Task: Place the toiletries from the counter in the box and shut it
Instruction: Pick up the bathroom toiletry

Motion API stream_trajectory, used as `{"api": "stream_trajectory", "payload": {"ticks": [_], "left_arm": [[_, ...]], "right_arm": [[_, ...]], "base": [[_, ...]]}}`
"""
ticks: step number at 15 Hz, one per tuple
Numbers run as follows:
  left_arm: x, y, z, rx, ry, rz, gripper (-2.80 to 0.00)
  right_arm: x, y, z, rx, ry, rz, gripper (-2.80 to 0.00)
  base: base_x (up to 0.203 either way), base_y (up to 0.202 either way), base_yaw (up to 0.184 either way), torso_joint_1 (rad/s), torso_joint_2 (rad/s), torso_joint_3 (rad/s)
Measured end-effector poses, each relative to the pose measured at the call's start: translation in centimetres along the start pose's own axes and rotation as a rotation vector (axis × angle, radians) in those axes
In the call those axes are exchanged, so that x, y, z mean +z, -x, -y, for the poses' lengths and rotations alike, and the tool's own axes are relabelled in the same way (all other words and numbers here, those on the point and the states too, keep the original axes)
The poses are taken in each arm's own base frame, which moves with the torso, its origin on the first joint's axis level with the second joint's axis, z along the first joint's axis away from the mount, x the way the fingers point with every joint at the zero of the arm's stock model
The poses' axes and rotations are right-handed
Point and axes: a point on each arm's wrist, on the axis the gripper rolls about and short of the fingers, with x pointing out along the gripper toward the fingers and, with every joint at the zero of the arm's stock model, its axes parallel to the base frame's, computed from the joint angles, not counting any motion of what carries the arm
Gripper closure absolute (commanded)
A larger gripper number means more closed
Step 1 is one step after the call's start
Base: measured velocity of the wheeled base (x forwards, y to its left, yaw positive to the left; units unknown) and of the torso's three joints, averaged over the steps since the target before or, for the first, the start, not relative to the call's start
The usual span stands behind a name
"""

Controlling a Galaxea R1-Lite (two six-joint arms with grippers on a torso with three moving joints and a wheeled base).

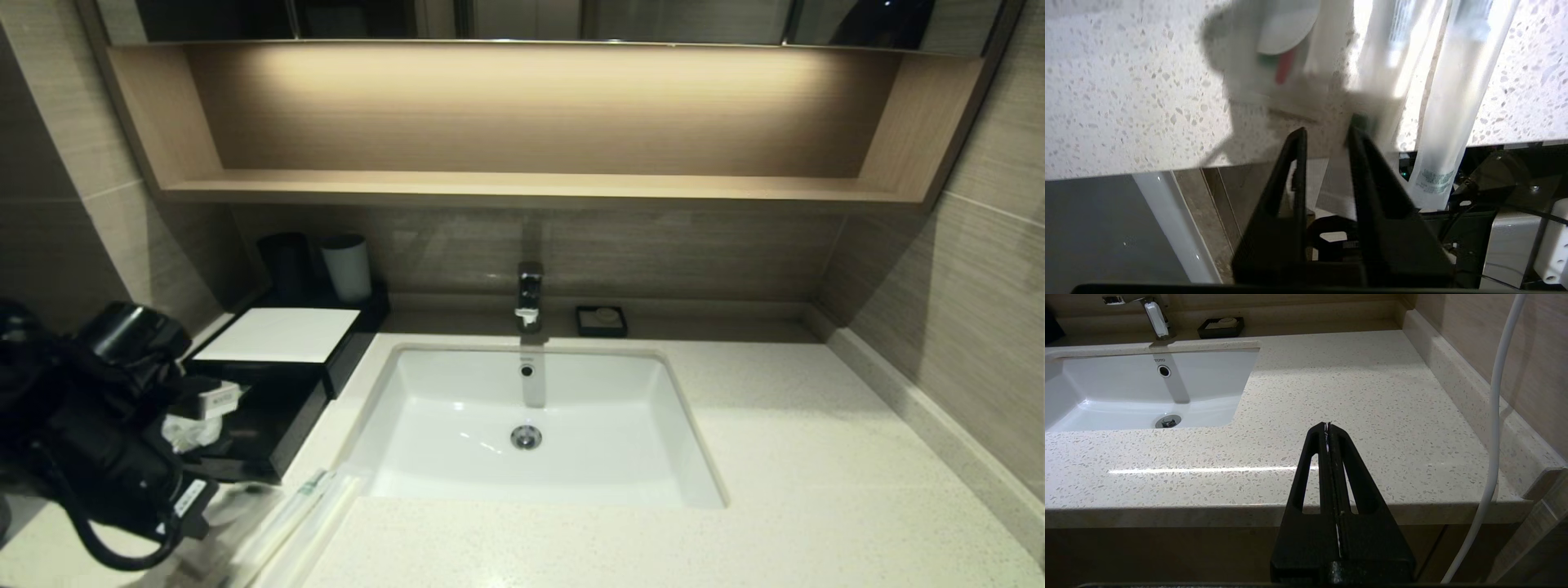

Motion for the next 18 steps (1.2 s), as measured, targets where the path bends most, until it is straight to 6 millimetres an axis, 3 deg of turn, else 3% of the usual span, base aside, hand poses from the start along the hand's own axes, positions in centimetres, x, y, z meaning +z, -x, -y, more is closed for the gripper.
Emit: {"api": "stream_trajectory", "payload": {"ticks": [4, 6, 18], "left_arm": [[3.9, -1.1, 0.1, -0.015, -0.017, -0.025, -2.8], [4.6, -1.4, 0.9, -0.054, -0.044, -0.111, -2.8], [3.4, -2.9, 2.2, -0.096, -0.087, -0.222, -2.8]], "right_arm": [[0.0, 0.0, 0.0, 0.001, 0.0, 0.0, 0.0], [0.0, 0.0, 0.0, 0.001, 0.0, 0.0, 0.0], [0.0, 0.0, 0.0, 0.0, 0.0, 0.0, 0.0]], "base": [[0.0, 0.0, 0.0, 0.0, 0.0, 0.0], [0.0, 0.0, 0.0, 0.0, 0.0, 0.0], [0.0, 0.0, 0.0, 0.0, 0.0, 0.0]]}}
